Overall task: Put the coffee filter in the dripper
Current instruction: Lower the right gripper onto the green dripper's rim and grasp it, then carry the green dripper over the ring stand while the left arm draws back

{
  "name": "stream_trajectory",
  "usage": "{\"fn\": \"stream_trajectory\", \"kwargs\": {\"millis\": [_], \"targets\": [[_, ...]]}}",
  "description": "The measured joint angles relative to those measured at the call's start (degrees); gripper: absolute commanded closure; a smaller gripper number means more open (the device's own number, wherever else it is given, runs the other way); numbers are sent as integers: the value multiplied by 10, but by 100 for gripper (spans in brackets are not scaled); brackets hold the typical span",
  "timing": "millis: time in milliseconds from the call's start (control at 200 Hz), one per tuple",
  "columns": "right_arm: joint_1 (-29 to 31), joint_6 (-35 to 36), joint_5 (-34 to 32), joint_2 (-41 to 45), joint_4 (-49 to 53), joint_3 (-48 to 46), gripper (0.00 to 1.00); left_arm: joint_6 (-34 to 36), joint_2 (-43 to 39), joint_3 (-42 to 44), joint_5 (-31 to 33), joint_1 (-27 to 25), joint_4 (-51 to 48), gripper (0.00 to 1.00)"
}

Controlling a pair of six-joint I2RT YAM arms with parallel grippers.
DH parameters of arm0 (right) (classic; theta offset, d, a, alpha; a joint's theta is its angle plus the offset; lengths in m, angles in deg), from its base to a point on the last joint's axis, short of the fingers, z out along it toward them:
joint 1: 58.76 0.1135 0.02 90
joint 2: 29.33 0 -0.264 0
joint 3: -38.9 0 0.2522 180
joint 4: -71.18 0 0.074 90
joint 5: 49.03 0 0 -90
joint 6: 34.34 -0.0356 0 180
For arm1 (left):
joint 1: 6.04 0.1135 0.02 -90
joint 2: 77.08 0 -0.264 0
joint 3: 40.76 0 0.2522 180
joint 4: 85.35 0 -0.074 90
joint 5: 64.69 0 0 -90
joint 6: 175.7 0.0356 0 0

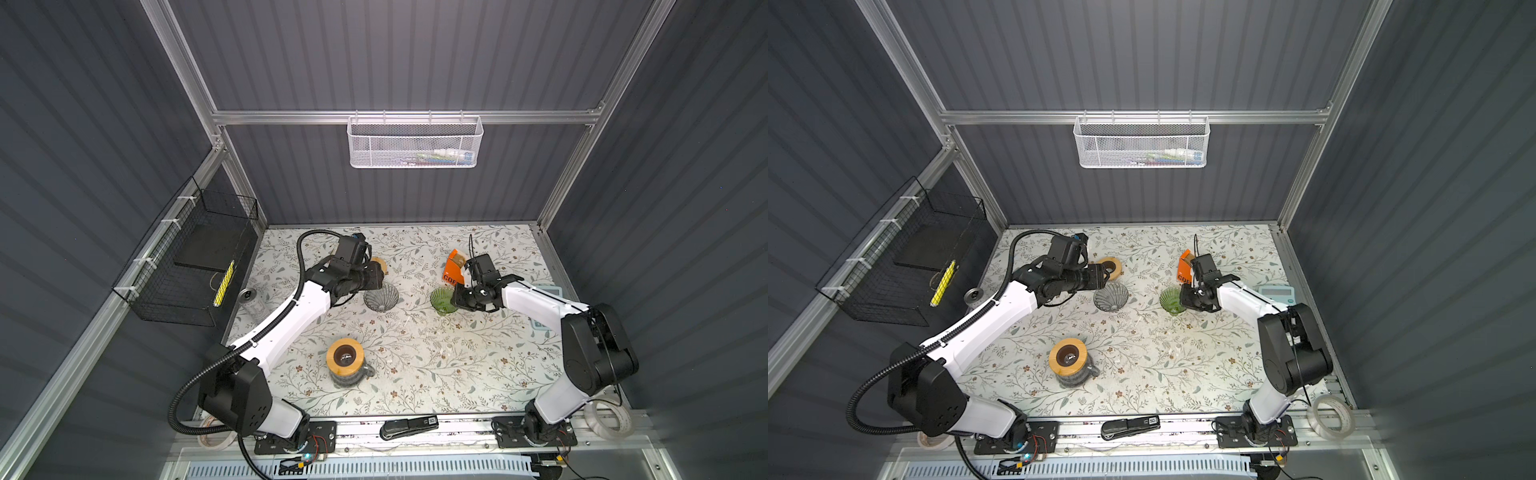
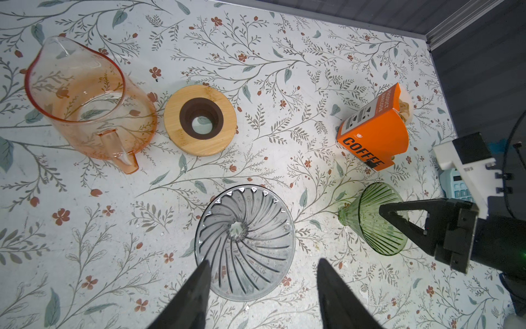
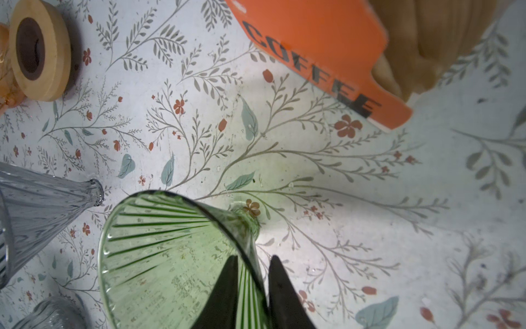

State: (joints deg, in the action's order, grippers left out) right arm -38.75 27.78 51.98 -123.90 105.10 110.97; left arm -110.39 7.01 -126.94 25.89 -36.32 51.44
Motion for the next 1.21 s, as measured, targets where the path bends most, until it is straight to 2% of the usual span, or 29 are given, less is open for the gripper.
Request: {"fn": "stream_trajectory", "kwargs": {"millis": [75,345,615,760,886,1206], "targets": [[0,1,3,-1,0,0,100,0,0,0,4,0,-1,41],[0,0,13,1,7,6,100,0,-27,5,28,0,-29,41],[13,22,21,39,69,51,100,-18,-106,3,92,0,-130,41],[48,31,24,92,87,76,100,-43,-146,14,121,0,-176,41],[97,47,25,113,101,101,100,-61,-215,54,139,0,-200,41],[187,64,70,51,159,235,100,-91,-284,57,153,0,-287,43]]}}
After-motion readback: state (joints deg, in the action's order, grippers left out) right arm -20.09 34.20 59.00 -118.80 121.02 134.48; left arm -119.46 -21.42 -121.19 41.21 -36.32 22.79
